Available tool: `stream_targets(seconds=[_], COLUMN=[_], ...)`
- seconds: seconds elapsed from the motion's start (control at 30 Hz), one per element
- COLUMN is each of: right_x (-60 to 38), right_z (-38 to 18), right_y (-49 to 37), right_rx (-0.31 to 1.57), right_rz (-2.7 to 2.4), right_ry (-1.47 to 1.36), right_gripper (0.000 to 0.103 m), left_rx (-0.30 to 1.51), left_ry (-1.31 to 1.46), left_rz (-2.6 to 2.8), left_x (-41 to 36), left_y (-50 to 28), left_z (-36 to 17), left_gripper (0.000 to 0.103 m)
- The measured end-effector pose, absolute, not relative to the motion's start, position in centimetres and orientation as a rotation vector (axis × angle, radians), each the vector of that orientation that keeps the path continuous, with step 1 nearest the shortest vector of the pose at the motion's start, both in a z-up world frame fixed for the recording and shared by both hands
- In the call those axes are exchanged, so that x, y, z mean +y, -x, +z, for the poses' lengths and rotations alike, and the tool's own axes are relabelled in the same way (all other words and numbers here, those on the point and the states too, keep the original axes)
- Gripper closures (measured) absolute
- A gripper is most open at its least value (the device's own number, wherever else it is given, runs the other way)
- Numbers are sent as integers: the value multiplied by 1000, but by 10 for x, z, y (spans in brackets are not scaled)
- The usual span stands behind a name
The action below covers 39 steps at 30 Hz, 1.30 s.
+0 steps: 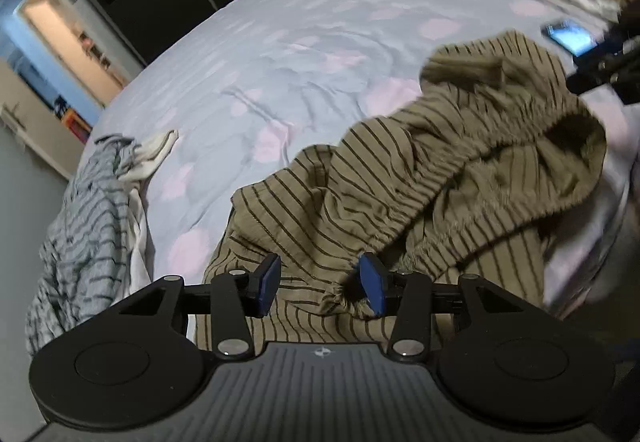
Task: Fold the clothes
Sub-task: 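Lift the khaki garment by its waistband high with both grippers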
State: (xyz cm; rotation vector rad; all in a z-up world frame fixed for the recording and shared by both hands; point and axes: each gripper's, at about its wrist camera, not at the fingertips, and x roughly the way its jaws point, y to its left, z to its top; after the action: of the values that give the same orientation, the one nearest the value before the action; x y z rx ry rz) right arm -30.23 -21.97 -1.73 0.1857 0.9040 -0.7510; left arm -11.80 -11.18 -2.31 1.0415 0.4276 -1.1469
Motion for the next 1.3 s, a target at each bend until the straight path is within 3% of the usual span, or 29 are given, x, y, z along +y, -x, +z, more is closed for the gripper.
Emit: stream_targets(seconds=[0.13,0.27,0.43,0.5,0.53,0.57,0.87,1.3], right_x=[-216,-212,-206,-206,-207,-209,-228,-303], right_z=[-22,-27,-36,-41,-41,-41,8,202], right_y=[300,298,293,291,291,292,301,264], right_rx=[930,956,1005,1028,1028,1025,862,593], right_rz=[-725,-699,-679,-701,-711,-722,-759,-802], right_ry=[-175,-165,-128,-107,-111,-119,-149,-24], right_gripper=[62,62,64,76,90,90,96,97], left_rx=[425,455,515,527,528,528,377,257], left_ry=[-1130,-1157,-1139,-1117,-1091,-1063,-865,-621], left_rz=[-1139,-1104,-1057,-1045,-1045,-1045,-1058,-1087], left_x=[-122,-130,-138,-139,-139,-138,-141,-200], left_y=[119,112,102,99,99,98,90,46], left_z=[-42,-55,-61,-59,-54,-50,42,227], left_gripper=[61,64,76,85,89,90,99,100])
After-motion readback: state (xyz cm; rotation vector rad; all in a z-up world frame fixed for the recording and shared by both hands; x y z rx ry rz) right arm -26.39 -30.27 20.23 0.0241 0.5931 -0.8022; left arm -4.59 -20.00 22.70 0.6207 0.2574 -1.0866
